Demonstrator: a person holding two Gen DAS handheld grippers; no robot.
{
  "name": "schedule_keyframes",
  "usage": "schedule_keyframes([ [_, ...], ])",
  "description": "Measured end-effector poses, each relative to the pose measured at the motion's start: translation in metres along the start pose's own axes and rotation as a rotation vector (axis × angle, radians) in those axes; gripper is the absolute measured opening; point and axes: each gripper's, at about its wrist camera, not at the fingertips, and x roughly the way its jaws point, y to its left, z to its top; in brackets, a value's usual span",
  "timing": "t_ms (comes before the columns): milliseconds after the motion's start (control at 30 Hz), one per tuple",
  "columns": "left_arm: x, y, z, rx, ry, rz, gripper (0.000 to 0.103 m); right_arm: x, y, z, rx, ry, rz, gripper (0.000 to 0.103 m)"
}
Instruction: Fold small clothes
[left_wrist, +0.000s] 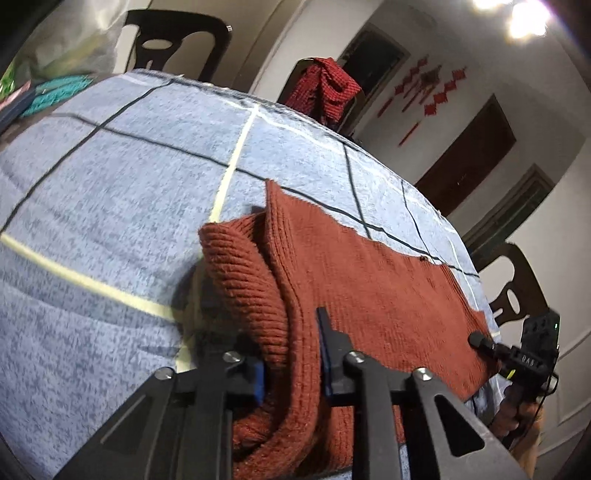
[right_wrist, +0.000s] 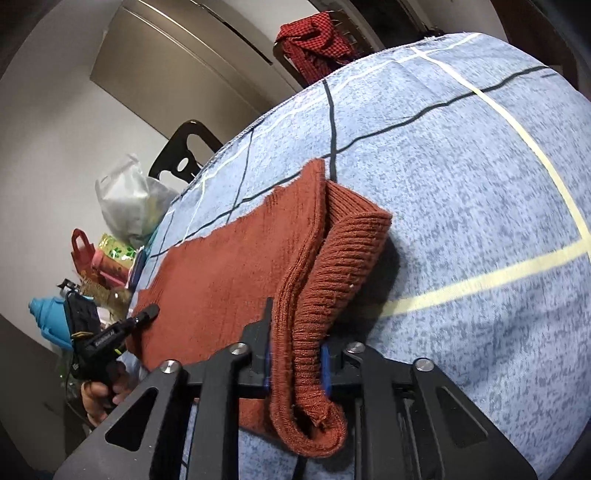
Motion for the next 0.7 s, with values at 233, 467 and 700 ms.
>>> schedule_keyframes([
  [233, -0.038, -0.024, 0.011, 0.079, -0.040, -0.065, 0.018, -0.030, 0.031, 0.009, -0.074, -0.046, 0.043, 0.015],
  [467, -0.085, -0.038, 0.002, 0.125, -0.068, -0.119, 0.018, -0.073, 0.068, -0.006, -0.139, -0.088, 0.107, 0.015],
  [700, -0.112, -0.022, -0.045, 0.085, -0.047, -0.146, 0.018, -0.100, 0.066, -0.054, -0.136, -0.070, 0.113, 0.015],
])
